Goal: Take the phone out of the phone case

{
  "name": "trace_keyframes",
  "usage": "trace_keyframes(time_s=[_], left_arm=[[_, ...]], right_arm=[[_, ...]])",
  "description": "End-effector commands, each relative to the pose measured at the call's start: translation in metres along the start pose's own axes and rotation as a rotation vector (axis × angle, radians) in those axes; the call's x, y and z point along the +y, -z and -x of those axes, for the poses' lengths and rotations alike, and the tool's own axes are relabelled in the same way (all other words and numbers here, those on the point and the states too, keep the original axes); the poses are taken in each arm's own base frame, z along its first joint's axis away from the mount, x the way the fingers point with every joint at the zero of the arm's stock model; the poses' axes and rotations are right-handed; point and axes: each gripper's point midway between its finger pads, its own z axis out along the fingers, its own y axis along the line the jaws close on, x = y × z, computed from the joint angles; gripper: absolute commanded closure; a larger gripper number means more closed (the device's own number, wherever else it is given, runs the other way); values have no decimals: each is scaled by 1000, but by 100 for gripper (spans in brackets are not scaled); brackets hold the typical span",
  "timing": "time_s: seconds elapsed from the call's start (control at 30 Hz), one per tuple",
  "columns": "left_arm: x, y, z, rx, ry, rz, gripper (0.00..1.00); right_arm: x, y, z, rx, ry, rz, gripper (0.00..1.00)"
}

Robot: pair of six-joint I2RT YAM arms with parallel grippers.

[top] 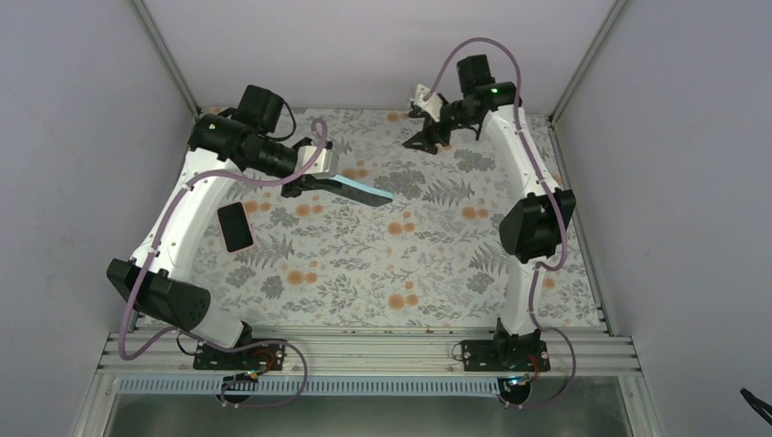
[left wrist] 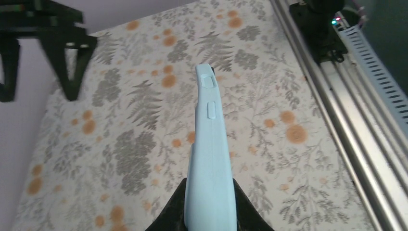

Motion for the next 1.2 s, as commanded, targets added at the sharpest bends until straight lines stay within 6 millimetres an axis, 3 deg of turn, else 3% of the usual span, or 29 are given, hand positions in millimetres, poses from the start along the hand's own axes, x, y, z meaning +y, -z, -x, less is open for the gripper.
trace_keyframes(time_s=[0.0,0.13,0.33,0.53,0.63,1.17], left_arm=[[-22,4,22,-84,-21,-60,98],[-16,1,21,-81,-16,-63,98],[-7,-5,19,-99,-10,-44,98],[-5,-9,17,-104,5,-57,98],[-5,-10,16,-106,10,-57,98],[-3,-12,12,-99,19,-42,98]], right_arm=[[-43,14,-18,24,-19,-162,14],[-17,18,-20,6,-40,-133,10],[69,46,0,-113,23,-77,12],[120,44,15,-186,-5,38,22],[132,39,18,-199,-9,67,25],[147,29,26,-222,-9,136,30]])
